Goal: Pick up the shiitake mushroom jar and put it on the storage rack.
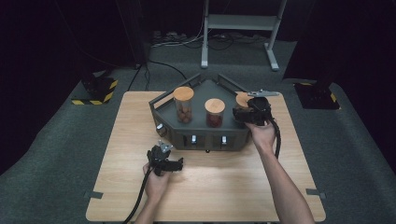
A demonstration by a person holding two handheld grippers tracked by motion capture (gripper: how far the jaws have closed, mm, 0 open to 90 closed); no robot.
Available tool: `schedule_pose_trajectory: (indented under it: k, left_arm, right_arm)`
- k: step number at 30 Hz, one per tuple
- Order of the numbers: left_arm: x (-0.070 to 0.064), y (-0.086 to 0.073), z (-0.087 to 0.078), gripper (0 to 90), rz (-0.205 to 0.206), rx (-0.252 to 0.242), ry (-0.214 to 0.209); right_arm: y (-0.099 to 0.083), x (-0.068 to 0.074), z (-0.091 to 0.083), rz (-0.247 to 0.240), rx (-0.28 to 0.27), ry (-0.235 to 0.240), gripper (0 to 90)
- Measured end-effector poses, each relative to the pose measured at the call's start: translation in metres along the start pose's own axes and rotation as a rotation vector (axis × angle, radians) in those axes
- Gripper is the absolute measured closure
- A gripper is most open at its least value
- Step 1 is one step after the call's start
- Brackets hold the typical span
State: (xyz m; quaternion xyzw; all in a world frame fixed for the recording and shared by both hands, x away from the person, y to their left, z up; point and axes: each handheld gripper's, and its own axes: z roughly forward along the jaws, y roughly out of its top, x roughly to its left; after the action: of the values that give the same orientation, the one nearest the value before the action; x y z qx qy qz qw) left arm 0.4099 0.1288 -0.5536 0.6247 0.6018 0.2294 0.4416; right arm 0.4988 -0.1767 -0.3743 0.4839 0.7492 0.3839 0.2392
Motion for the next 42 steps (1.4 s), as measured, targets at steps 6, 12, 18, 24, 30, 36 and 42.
schedule_pose_trajectory:
  k: [6, 12, 18, 24, 30, 36, 42]
  left_arm:
    - [0.000, 0.000, 0.000, 3.4, -0.004, -0.002, 0.000]
    - [0.000, 0.000, 0.000, 3.5, -0.001, 0.000, 0.000]
    - [0.000, 0.000, 0.000, 3.5, -0.003, -0.001, 0.000]
    - [0.000, 0.000, 0.000, 3.4, -0.002, -0.001, 0.000]
    - [0.000, 0.000, 0.000, 3.4, -0.001, -0.001, 0.000]
    - [0.000, 0.000, 0.000, 3.4, -0.001, -0.001, 0.000]
    - [0.000, 0.000, 0.000, 3.5, -0.002, -0.003, 0.001]
  right_arm:
    - [-0.001, 0.001, 0.006, -0.013, 0.011, -0.010, 25.2]
    - [-0.003, 0.001, 0.013, -0.004, 0.017, -0.010, 25.2]
    - [-0.003, 0.001, 0.017, 0.001, 0.021, -0.012, 25.2]
    - [-0.005, 0.000, 0.020, 0.008, 0.022, -0.015, 25.2]
    - [-0.005, -0.001, 0.022, 0.010, 0.022, -0.014, 25.2]
    - [-0.006, -0.001, 0.023, 0.005, 0.021, -0.013, 25.2]
    - [-0.007, 0.000, 0.024, 0.001, 0.015, -0.013, 25.0]
